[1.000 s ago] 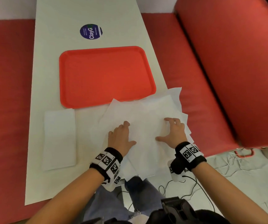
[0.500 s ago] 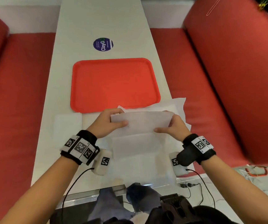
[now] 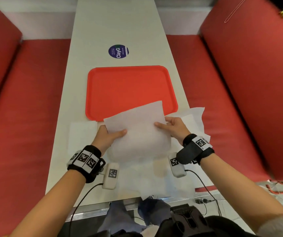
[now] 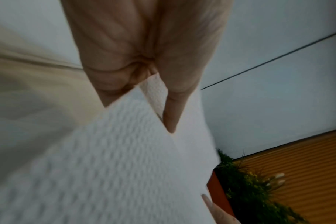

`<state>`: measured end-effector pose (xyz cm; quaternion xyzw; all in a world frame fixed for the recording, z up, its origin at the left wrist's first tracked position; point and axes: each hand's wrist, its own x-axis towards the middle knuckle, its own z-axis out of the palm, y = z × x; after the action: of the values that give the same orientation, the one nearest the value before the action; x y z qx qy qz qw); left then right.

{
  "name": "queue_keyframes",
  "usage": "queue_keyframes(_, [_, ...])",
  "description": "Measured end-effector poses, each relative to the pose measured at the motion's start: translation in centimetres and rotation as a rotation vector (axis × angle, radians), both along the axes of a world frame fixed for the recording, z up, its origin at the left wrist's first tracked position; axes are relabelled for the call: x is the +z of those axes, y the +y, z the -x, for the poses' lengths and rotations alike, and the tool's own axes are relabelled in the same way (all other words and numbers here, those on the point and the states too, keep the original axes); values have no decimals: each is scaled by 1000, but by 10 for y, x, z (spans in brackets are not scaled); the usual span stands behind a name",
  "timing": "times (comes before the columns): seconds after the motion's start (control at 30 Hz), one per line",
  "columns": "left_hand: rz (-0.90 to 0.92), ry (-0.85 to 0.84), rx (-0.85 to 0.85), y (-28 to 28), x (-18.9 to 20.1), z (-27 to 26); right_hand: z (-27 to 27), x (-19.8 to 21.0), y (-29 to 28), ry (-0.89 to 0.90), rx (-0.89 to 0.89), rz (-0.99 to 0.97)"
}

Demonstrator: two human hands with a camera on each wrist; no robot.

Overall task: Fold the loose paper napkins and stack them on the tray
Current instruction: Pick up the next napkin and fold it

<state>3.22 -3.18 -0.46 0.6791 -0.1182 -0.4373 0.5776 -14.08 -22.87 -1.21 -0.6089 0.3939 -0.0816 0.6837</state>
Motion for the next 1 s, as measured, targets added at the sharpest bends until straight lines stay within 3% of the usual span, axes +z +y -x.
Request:
queue_keyframes(0.23, [-71,94,-113,14,-1,-13,-3,-6,11,31,-105,-27])
queue_keyframes(0.47, [44,30,2,23,20,-29,-9,23,13,-95,-20,-24])
queue_keyframes(0.7, [181,-22,42,38,34,-48,-14,32,13,-212,-67,-37])
queue_keyframes(1.0, [163,7,5,62,36,-50,-26,43,35,-220,-31,-153])
